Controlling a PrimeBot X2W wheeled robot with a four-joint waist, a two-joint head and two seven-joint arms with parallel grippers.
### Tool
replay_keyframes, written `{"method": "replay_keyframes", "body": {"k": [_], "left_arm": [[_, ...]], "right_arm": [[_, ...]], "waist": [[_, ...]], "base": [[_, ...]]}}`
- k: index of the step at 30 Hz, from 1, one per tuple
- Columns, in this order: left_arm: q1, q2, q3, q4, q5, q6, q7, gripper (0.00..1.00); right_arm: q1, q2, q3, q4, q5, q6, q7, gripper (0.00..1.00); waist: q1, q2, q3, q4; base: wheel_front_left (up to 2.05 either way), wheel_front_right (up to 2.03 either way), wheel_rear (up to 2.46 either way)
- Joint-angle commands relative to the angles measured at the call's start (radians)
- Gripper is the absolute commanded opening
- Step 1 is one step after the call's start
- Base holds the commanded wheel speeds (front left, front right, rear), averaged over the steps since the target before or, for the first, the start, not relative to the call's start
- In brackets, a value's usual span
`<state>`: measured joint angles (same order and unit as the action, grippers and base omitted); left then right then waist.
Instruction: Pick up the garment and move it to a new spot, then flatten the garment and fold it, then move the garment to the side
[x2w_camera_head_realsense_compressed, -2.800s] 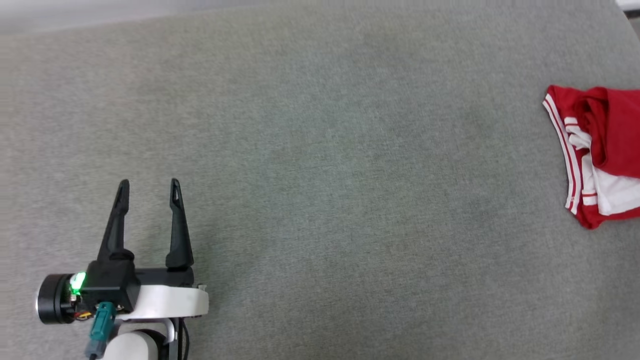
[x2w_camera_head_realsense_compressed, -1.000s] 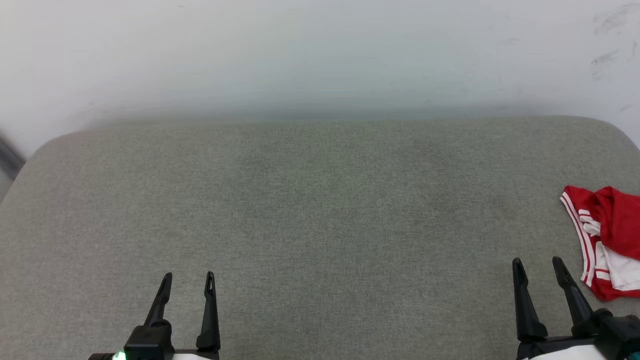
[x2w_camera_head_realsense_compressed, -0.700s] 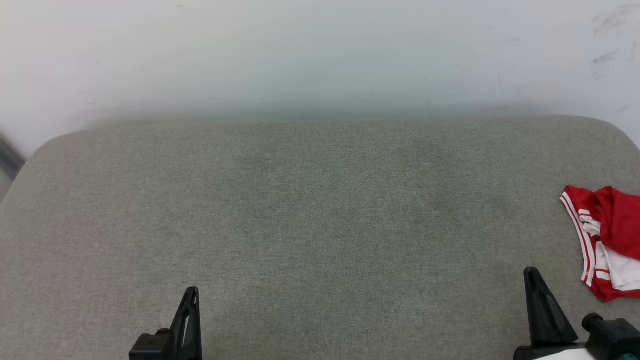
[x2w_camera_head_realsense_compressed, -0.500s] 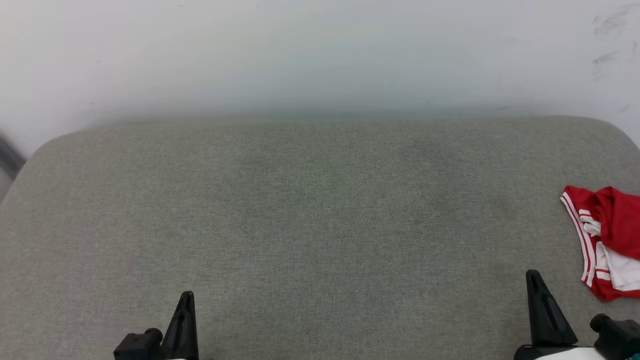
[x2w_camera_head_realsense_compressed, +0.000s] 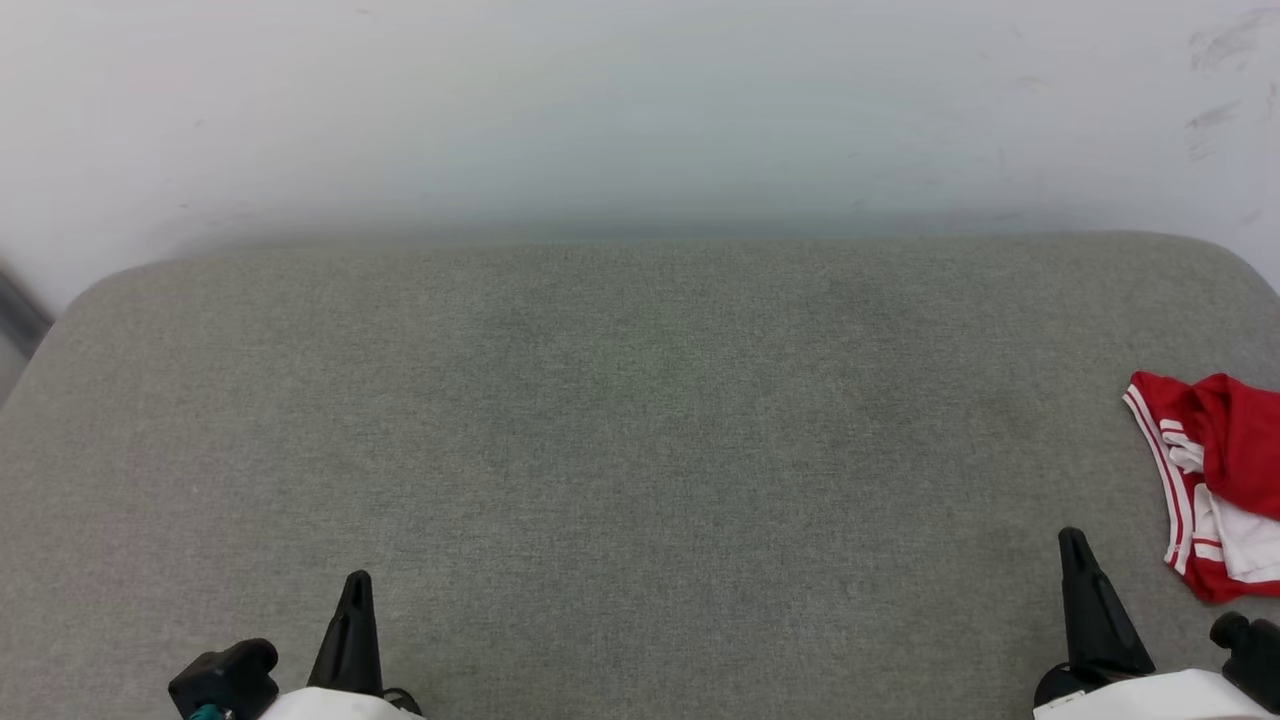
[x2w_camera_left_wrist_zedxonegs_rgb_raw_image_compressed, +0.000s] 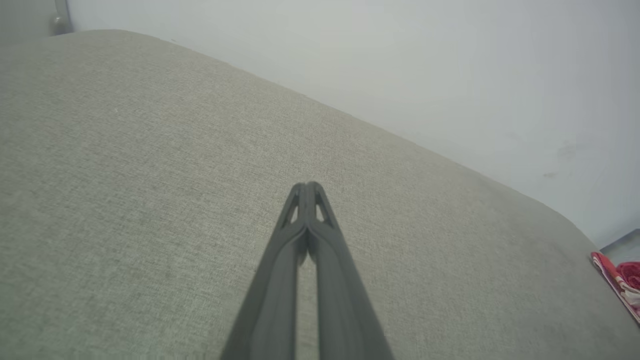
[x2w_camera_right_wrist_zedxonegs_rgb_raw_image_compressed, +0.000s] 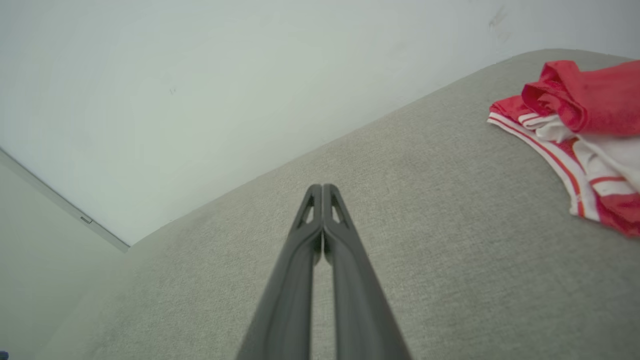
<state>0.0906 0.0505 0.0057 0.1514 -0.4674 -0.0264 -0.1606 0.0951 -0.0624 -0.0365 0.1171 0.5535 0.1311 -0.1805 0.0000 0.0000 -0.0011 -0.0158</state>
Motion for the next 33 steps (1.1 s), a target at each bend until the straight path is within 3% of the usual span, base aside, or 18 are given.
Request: {"method": "replay_keyframes", "body": {"k": [1,33], "left_arm": [[-0.028,0.001,0.006,-0.009,-0.024,-0.004,0.003,0.00],[-0.104,0.000,0.050,0.033,-0.492,-0.047,0.117,0.00]], "right_arm": [[-0.029,-0.010,0.000,-0.009,0.026,0.000,0.003,0.00],[-0.105,-0.020,-0.008,0.046,0.478,0.000,0.106,0.00]], "waist": [[0.0000,0.0000,0.000,0.000],[0.0000,0.0000,0.001,0.005]], "base": [[0.00,0.00,0.00],[0.00,0.00,0.00]]}}
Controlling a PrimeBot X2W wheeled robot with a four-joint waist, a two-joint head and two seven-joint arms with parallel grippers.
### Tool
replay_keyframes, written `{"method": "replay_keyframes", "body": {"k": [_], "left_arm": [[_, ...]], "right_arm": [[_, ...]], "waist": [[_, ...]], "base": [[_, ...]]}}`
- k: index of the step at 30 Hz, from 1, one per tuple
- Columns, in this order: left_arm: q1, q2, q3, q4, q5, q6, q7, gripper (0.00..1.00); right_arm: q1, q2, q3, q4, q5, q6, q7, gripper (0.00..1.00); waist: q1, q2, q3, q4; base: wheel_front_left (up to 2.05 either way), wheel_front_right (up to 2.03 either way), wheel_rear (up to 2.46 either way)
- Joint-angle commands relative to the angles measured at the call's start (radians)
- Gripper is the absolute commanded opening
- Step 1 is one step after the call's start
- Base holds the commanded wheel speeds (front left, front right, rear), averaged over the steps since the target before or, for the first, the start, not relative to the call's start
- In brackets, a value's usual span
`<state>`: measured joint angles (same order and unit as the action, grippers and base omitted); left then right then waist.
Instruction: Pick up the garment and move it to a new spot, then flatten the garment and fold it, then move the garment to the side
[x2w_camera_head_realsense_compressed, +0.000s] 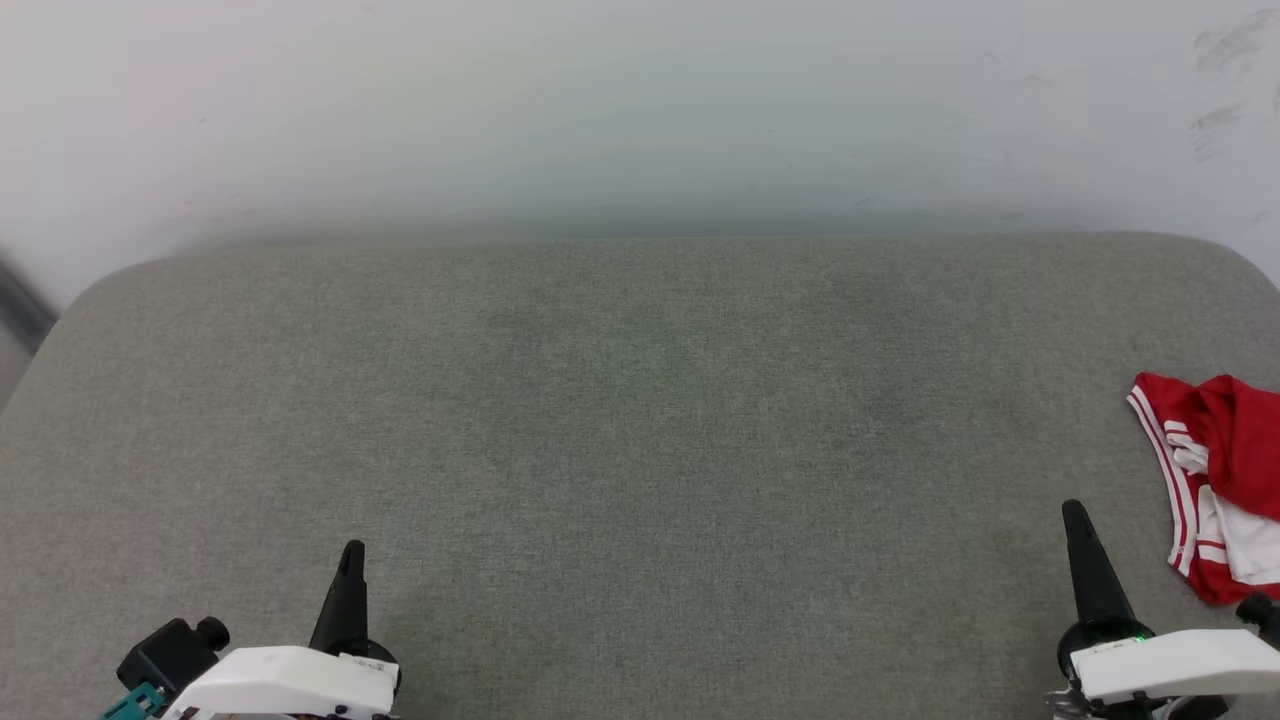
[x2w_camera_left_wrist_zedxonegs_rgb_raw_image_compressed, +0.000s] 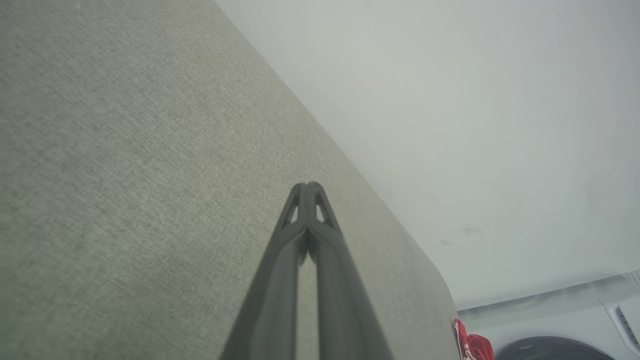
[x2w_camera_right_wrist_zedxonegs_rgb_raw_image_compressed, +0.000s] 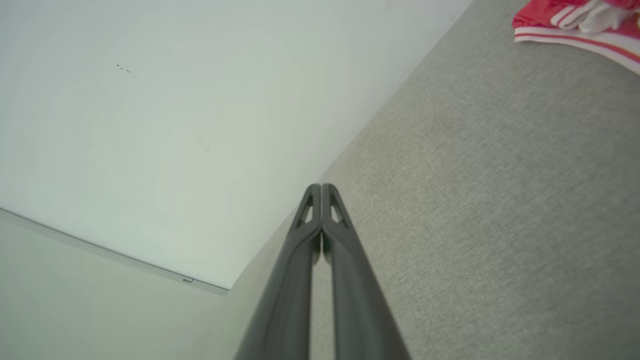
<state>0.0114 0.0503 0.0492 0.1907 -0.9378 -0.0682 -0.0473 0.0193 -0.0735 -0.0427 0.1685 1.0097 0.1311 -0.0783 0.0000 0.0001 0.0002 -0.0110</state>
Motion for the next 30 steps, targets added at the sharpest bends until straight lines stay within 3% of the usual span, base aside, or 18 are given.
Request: {"method": "replay_keyframes", "body": {"k": [1,30], "left_arm": [[-0.027,0.001,0.008,-0.005,-0.034,-0.006,0.007,0.00],[-0.076,0.000,0.038,0.024,-0.347,-0.036,0.084,0.00]], "right_arm": [[-0.032,-0.009,-0.003,-0.004,0.034,0.000,0.007,0.00],[-0.081,-0.008,-0.018,0.035,0.327,0.000,0.084,0.00]], "waist": [[0.0000,-0.0001,0.000,0.000],[0.0000,-0.0001,0.001,0.005]], "base": [[0.00,0.00,0.00],[0.00,0.00,0.00]]}}
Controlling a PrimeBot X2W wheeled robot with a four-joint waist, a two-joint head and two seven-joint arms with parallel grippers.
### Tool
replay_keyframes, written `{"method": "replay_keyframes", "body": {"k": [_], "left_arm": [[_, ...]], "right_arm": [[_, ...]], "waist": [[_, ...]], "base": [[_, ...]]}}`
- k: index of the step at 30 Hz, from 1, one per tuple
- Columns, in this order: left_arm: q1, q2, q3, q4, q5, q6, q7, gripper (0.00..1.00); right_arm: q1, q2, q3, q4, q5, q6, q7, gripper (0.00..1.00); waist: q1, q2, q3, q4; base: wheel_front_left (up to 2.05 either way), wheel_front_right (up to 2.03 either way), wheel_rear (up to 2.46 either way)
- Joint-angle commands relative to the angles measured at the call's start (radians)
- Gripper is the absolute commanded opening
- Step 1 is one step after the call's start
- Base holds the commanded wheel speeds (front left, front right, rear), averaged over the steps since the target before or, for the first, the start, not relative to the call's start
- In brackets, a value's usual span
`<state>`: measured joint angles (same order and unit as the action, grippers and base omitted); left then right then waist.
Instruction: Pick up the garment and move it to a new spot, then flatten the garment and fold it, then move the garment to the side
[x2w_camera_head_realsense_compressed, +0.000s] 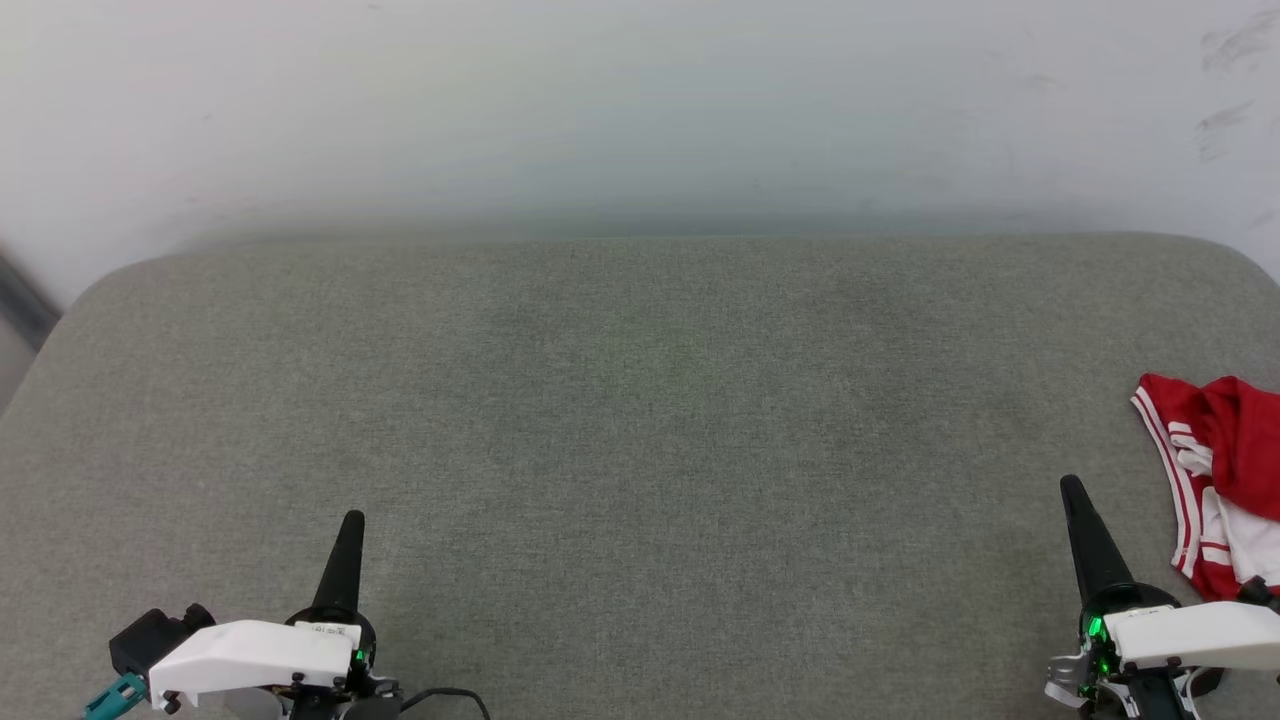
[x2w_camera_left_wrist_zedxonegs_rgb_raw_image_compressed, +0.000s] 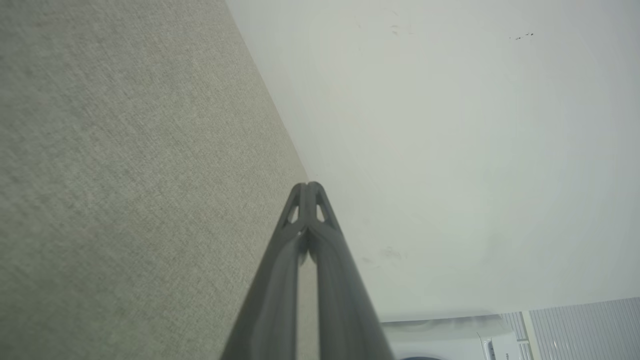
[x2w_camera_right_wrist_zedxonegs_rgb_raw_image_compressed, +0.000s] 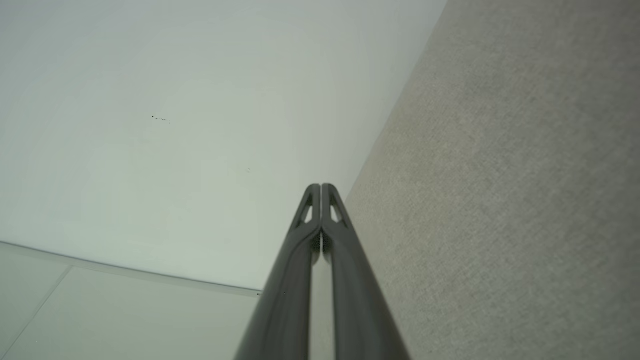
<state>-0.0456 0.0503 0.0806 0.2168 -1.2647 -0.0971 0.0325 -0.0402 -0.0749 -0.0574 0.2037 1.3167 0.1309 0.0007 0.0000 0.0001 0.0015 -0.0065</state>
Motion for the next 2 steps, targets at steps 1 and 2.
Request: {"method": "replay_keyframes", "body": {"k": [1,2], "left_arm": [[-0.021,0.000,0.007,-0.001,-0.029,-0.008,0.007,0.00],[-0.023,0.000,0.008,0.000,-0.039,-0.009,0.009,0.00]], "right_arm": [[-0.023,-0.006,-0.004,0.001,0.029,0.000,0.008,0.00],[-0.025,-0.006,-0.005,0.002,0.038,0.000,0.009,0.00]], "waist": [[0.0000,-0.0001,0.000,0.000],[0.0000,-0.0001,0.000,0.000]], "base": [[0.00,0.00,0.00],[0.00,0.00,0.00]]}}
